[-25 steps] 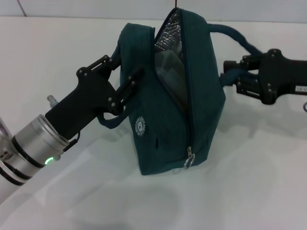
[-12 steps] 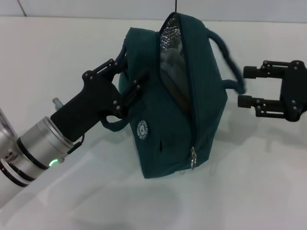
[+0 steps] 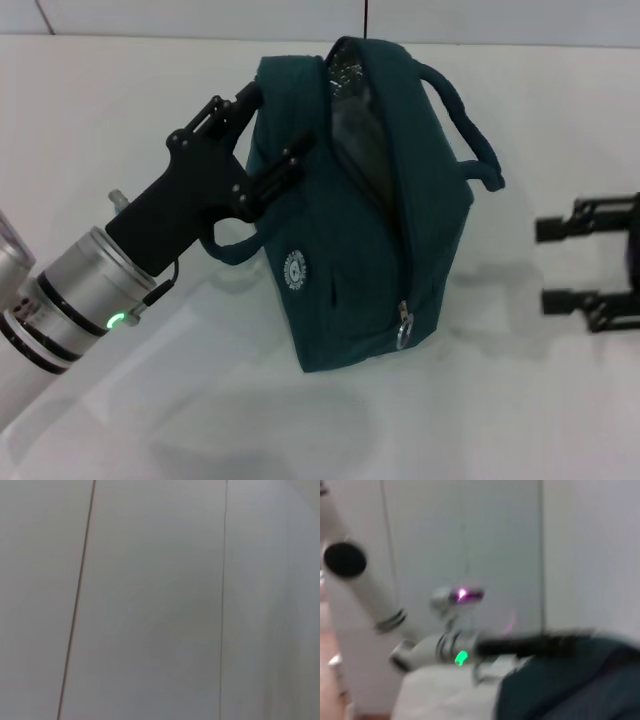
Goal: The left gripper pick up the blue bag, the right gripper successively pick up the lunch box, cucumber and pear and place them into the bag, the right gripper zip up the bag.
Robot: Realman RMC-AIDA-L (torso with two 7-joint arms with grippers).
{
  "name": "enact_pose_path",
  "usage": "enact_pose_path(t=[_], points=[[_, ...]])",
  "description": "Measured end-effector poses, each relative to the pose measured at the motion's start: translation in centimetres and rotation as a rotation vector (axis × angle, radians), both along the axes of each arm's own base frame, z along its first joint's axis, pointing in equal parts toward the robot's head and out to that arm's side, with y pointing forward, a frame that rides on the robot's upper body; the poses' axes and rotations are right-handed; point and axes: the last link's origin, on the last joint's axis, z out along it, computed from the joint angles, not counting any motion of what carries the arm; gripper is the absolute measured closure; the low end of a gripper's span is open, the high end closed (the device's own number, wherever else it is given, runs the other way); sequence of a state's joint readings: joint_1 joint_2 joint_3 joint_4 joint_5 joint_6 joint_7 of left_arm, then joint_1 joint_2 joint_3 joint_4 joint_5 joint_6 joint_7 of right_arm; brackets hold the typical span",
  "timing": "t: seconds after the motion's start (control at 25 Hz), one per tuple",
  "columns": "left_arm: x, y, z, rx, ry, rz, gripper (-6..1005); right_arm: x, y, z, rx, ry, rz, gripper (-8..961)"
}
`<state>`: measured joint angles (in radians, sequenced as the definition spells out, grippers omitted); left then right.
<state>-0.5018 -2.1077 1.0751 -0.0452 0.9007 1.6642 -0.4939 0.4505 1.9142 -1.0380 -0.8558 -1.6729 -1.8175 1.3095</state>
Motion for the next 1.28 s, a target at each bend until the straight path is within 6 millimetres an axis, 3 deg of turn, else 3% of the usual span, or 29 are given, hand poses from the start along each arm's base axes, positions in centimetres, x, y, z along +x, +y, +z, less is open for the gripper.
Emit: enact_pose_path(t=[0.2, 0.4, 0.88, 1.28], points=[[-0.1, 0.6, 0.0, 0.006, 0.016, 0.021, 269, 0.5, 0.1, -5.1, -0.068, -0.051, -0.096, 308], [-0.1, 1.2, -0.2, 0.003, 0.034, 0.039, 250, -0.3, 0.6, -8.2, -0.112, -0.070, -0.125, 311], [0.1, 1.0, -0.3, -0.007, 0.036, 0.014, 258, -1.6, 0.9, -10.6, -0.209, -0.109, -0.117, 317], [0.3, 1.0, -0.5, -0.021, 0.043, -0.001, 259, -2.2, 1.0, -11.3, -0.241, -0.163, -0.096, 317]])
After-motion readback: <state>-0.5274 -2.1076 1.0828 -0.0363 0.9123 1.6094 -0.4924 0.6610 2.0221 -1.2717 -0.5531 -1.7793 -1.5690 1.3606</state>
